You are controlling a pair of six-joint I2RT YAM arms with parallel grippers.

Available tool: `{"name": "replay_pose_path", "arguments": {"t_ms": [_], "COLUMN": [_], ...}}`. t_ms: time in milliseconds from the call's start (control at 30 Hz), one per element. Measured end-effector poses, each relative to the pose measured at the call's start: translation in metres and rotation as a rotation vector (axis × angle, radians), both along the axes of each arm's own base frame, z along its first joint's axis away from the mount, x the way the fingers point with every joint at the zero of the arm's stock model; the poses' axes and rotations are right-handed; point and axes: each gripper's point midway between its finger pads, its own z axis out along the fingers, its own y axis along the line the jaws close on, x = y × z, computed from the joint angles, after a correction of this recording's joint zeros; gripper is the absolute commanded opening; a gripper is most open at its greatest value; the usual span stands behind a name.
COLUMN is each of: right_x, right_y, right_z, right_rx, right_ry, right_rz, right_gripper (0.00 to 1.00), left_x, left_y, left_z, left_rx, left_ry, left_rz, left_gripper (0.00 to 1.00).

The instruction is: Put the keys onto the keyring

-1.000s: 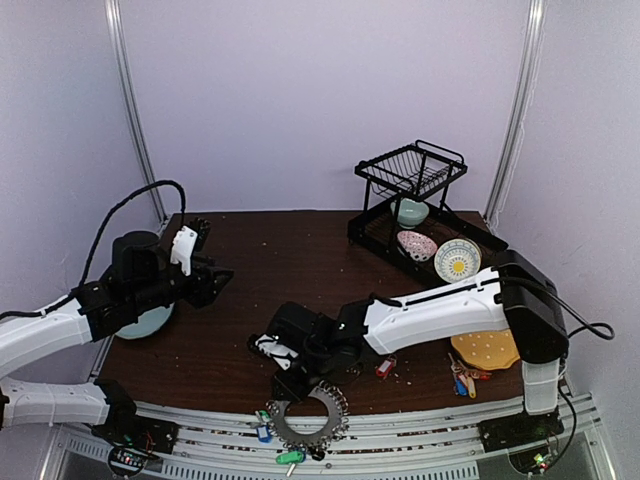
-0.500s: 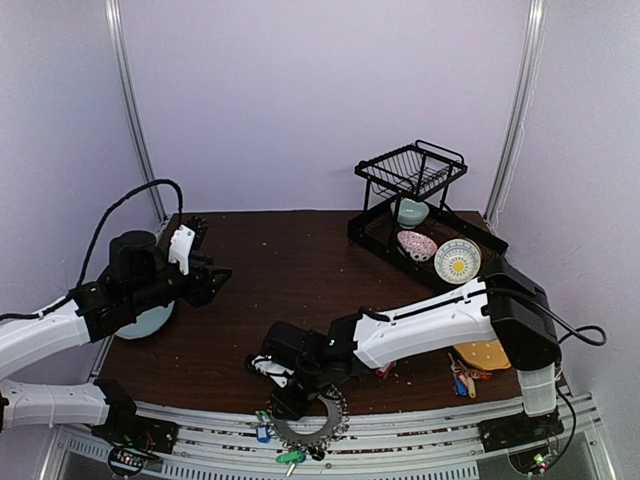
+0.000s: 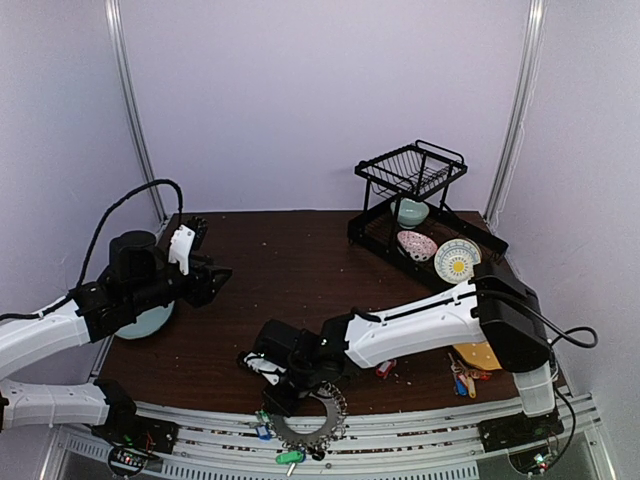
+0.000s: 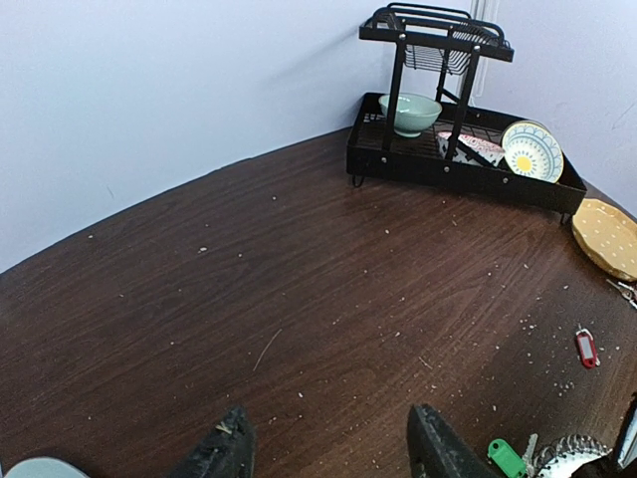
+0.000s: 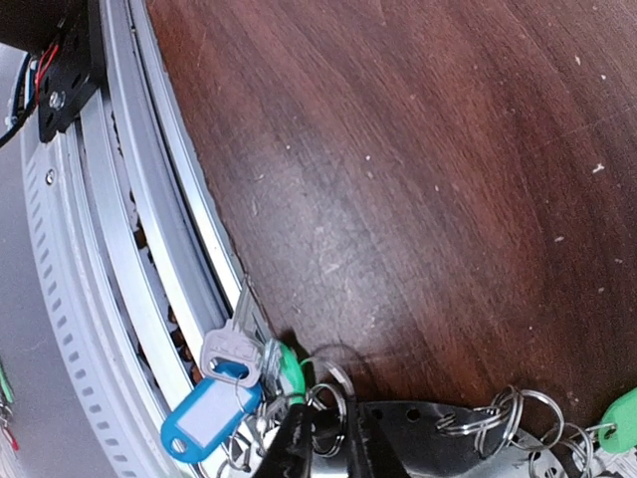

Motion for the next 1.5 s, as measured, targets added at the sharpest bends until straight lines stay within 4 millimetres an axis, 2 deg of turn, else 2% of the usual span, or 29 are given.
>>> {"name": "replay_pose_path", "arguments": {"t_ms": [133,467,567,667,767,933,1133,1333,1400,1500], "right_x": [0.002,0.002,0.006,0.013,0.020,0.033,0.047,0.053,0.054,0.053], "right_y": [0.005,0.002,0.001,0.001,-0.003,-0.022,-0.049,-0.064,-0.064,-0.063], "right_z": [-0.002,0.003,0.016,0.051,0.099,0.167,0.199,0.245,0.259,0.279], "right_rx": [0.002,-0.007,0.010,0.076,0.181,0.380,0.560,0.807,0.878,0.962], "right_ry": [-0.006,-0.022,-0.044,-0.097,-0.169,-0.292,-0.410,-0.543,-0.573,-0.604], "right_rz": [0.005,0.045,0.062,0.079,0.086,0.066,0.030,-0.008,-0.011,-0.003], "right_gripper": [0.00,0.00,0.00,0.00,0.00,0.00,0.00,0.00,0.00,0.00], "left_x": [0.000,0.000,-0.003,-0.010,-0.022,-0.051,-0.099,-0.149,-0.157,-0.155], "left_y": [0.000,0.000,-0.002,-0.008,-0.018,-0.039,-0.056,-0.081,-0.088,-0.094], "left_z": [0.000,0.000,-0.001,0.000,0.006,0.020,0.050,0.084,0.098,0.109], "left_rx": [0.000,0.002,0.000,-0.021,-0.064,-0.162,-0.275,-0.248,-0.242,-0.235], "left_ry": [0.000,-0.002,-0.003,-0.019,-0.049,-0.117,-0.265,-0.443,-0.489,-0.522], "left_rz": [0.000,-0.005,-0.023,-0.074,-0.161,-0.361,-0.616,-0.828,-0.873,-0.889], "left_gripper": [0.54,0.54,0.54,0.49,0.42,0.33,0.31,0.31,0.31,0.30]}}
